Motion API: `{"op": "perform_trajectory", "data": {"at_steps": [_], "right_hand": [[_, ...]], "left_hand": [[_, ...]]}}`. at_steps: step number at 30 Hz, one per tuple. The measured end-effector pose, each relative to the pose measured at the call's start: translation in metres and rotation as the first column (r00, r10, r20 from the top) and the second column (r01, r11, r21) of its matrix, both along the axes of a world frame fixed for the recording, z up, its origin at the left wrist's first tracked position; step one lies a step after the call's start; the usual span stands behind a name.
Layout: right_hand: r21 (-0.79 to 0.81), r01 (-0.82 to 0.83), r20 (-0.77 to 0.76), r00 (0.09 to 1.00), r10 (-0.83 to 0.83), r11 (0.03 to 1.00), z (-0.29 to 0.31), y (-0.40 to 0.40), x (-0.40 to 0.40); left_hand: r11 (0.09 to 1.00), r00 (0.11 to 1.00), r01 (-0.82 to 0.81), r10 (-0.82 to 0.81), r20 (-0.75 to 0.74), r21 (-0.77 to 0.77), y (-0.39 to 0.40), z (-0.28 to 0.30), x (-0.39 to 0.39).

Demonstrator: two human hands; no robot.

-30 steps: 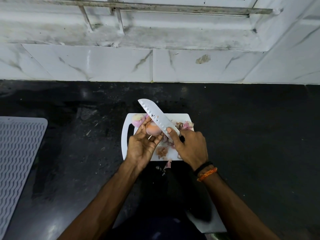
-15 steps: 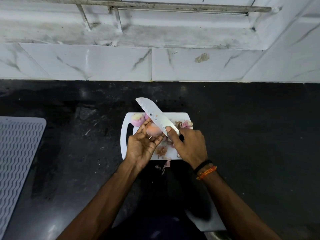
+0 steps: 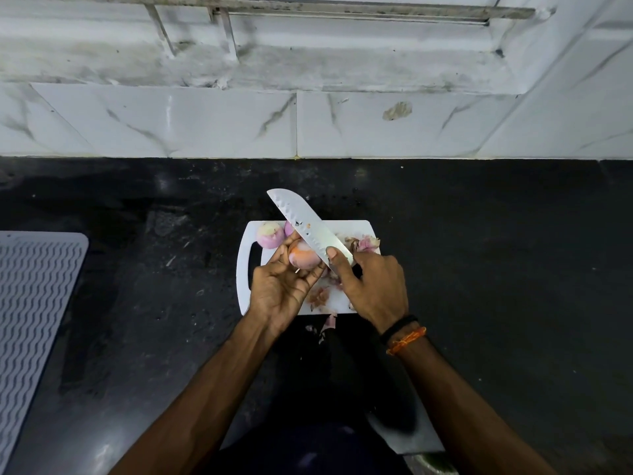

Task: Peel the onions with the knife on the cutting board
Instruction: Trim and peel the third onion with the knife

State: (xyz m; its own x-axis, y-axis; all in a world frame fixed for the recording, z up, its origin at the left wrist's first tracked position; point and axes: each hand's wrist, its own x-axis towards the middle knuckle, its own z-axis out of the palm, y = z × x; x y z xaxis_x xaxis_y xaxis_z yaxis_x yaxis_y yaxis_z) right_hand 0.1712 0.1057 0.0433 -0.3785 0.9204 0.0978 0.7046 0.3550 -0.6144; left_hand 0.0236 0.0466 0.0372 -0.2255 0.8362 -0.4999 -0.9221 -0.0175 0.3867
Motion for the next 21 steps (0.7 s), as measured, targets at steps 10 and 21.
{"op": "perform_trajectory", "data": {"at_steps": [10,21], "right_hand": [[-0.007,0.004,0.021,1.0,-0.004,1.0,0.006,0.001,-0.003],[0.01,-0.054,0.04,0.998,0.053,0.999,-0.004,0.007,0.002]], "left_hand": [[0.995,0.998,0.057,-0.059,-0.021,-0.08,0.001,0.0,0.001],[0.981,0.98,0.054,-0.088,-0.18,-0.186,0.001,0.004,0.003]]}}
